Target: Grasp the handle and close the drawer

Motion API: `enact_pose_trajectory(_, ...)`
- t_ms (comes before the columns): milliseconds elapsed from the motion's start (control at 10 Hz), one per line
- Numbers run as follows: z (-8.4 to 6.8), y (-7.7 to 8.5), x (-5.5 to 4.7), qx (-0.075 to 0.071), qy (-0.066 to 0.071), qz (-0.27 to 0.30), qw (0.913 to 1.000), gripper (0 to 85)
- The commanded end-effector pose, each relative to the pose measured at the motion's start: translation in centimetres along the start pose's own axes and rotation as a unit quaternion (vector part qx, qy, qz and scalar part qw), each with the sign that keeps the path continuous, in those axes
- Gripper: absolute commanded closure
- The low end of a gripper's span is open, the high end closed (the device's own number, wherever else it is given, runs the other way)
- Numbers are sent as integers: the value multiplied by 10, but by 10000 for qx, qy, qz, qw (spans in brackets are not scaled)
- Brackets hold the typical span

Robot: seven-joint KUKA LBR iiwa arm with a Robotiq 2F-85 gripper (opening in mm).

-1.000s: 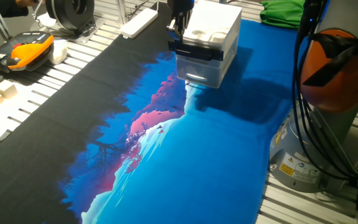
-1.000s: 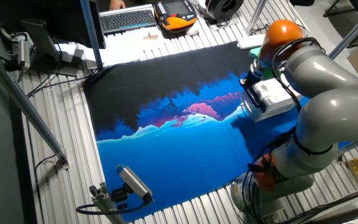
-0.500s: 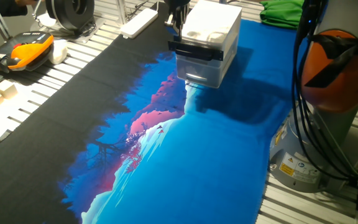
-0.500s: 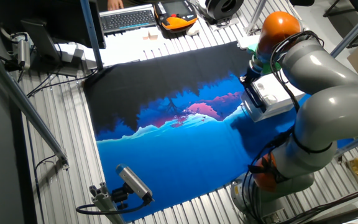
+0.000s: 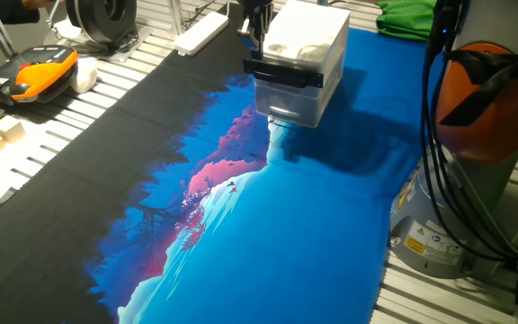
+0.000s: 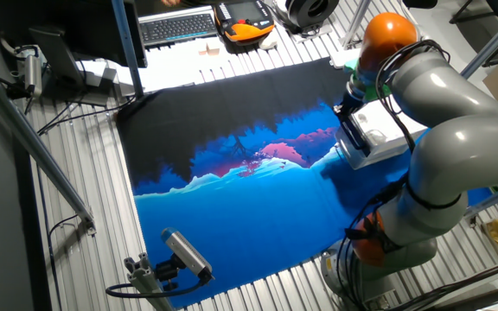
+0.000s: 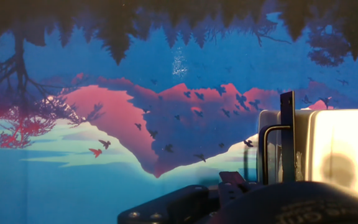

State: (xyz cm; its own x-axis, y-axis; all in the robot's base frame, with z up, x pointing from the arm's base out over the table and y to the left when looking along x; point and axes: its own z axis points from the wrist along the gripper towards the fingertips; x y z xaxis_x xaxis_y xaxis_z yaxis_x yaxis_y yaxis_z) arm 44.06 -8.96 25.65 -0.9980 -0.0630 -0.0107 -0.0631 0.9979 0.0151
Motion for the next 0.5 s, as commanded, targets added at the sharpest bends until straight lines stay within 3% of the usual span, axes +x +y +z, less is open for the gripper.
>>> enact_pose_trajectory(0,0,0,0,7,-6,-2,10000,850)
enact_pose_trajectory(400,0,0,0,46,-27,-3,10000,850)
